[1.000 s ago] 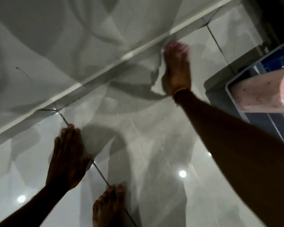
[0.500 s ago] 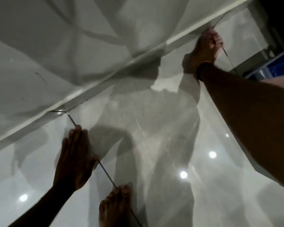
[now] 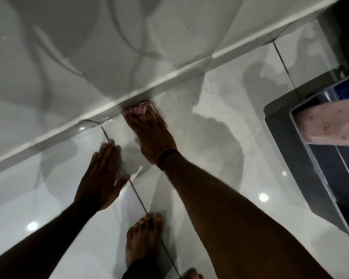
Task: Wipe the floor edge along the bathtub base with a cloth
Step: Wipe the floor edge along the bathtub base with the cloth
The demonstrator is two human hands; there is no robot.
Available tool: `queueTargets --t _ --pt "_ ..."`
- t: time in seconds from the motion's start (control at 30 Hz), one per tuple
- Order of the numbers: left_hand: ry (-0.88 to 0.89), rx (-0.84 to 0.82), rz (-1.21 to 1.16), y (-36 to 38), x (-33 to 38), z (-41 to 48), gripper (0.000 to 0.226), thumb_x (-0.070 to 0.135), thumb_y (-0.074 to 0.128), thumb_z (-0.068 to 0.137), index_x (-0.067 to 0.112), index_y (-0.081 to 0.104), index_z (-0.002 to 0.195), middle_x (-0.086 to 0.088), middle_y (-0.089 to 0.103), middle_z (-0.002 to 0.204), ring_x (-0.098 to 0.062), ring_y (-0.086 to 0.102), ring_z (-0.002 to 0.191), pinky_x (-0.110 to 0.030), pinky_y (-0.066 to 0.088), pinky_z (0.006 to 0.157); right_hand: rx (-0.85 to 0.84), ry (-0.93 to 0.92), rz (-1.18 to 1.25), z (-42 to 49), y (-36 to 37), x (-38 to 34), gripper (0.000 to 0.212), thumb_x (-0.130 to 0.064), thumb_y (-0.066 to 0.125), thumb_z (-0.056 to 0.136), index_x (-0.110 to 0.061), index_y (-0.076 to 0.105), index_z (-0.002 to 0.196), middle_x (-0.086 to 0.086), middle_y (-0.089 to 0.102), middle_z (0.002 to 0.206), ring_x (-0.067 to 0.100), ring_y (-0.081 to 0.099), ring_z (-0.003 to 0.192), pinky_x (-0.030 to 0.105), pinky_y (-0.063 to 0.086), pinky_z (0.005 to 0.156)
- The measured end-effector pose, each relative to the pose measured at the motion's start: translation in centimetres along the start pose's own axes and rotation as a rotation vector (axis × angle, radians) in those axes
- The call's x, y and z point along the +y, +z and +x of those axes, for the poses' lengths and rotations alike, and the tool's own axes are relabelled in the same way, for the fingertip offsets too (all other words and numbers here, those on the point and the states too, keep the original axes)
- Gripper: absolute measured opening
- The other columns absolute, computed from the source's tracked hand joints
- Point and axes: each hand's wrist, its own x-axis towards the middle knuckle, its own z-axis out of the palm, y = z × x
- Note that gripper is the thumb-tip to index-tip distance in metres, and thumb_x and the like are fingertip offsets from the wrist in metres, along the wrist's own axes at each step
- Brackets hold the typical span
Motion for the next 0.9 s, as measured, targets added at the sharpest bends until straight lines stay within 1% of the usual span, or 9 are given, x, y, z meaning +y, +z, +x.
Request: queueTargets --t 0.13,0.2,0.23,0.33,0.4,0.5,0.63,0.77,0.9 --pt "0.003 0.007 -0.018 -0.1 0.2 0.0 0.098 0.077 0.013 0.096 0.008 0.013 0.166 -0.012 0.002 0.178 -0.029 -0.002 0.165 -0.051 0.014 0.133 0.062 -0.089 -0.076 0.9 -2.0 4.5 0.058 -0.02 0.043 0.111 -0.033 0.031 0.167 -0.008 0.029 0.176 0.025 0.021 0.167 0.04 0.013 0.138" --pt "0.006 0.012 -0.024 -0.1 0.2 -0.1 0.098 0.076 0.011 0.096 0.007 0.013 0.166 -0.012 0.001 0.177 -0.028 -0.003 0.165 -0.05 0.012 0.133 0.156 -0.006 -0.013 0.3 -4.5 8.3 0.046 -0.04 0.049 0.113 -0.03 0.051 0.158 -0.018 0.048 0.164 0.007 0.039 0.158 0.019 0.023 0.132" --pt "0.003 0.019 -0.032 -0.1 0.2 -0.1 0.098 0.076 0.01 0.096 0.007 0.012 0.166 -0.012 0.0 0.177 -0.027 -0.005 0.164 -0.049 0.01 0.133 0.199 0.05 0.019 0.0 -5.4 10.6 0.044 -0.037 0.053 0.111 -0.027 0.057 0.154 -0.018 0.053 0.16 0.003 0.044 0.154 0.013 0.024 0.129" --pt "-0.015 0.05 -0.077 0.3 0.6 -0.1 0.099 0.076 0.007 0.096 0.007 0.011 0.166 -0.01 -0.003 0.177 -0.026 -0.008 0.164 -0.049 0.005 0.134 0.2 0.321 -0.132 0.1 -9.1 17.6 0.077 -0.001 0.054 0.088 -0.003 0.036 0.164 0.019 0.031 0.174 0.039 0.022 0.165 0.048 0.013 0.139" --pt "-0.034 0.073 -0.114 0.8 0.8 0.1 0.097 0.076 0.008 0.096 0.009 0.01 0.167 -0.008 -0.006 0.177 -0.023 -0.012 0.164 -0.047 0.001 0.134 0.177 0.597 -0.191 1.6 -12.1 22.4 0.096 -0.017 0.051 0.079 0.006 0.017 0.166 0.029 0.018 0.174 0.047 0.014 0.164 0.057 0.005 0.139" --pt "-0.036 0.075 -0.123 1.2 0.6 0.2 0.092 0.07 0.019 0.099 0.011 0.008 0.167 -0.007 -0.008 0.177 -0.021 -0.014 0.164 -0.044 -0.002 0.133 0.123 0.826 -0.191 3.0 -14.2 24.2 0.104 -0.031 0.063 0.09 0.005 0.002 0.167 0.03 0.006 0.176 0.048 0.005 0.165 0.058 0.002 0.139" --pt "-0.021 0.062 -0.057 1.0 0.3 0.2 0.089 0.064 0.026 0.099 0.009 0.011 0.167 -0.01 -0.004 0.177 -0.025 -0.009 0.164 -0.047 0.003 0.134 0.26 0.674 -0.343 2.3 -9.4 17.0 0.088 -0.012 0.051 0.089 0.01 0.012 0.164 0.038 0.018 0.171 0.055 0.019 0.16 0.061 0.011 0.137" --pt "-0.037 0.052 -0.034 0.7 0.5 0.1 0.089 0.065 0.026 0.099 0.01 0.009 0.167 -0.009 -0.004 0.178 -0.024 -0.008 0.164 -0.046 0.005 0.134 0.313 0.424 -0.083 0.1 -3.3 7.1 0.062 -0.007 0.033 0.109 -0.01 0.02 0.169 0.022 0.011 0.179 0.044 0.005 0.167 0.053 0.006 0.138" --pt "-0.03 0.054 -0.021 0.7 0.5 0.0 0.089 0.065 0.027 0.1 0.011 0.01 0.167 -0.009 -0.002 0.178 -0.024 -0.007 0.164 -0.045 0.004 0.133 0.108 0.113 -0.047 -0.1 0.8 -1.4 0.079 -0.001 0.046 0.096 -0.024 0.027 0.169 0.007 0.02 0.18 0.042 0.007 0.168 0.057 0.011 0.138"
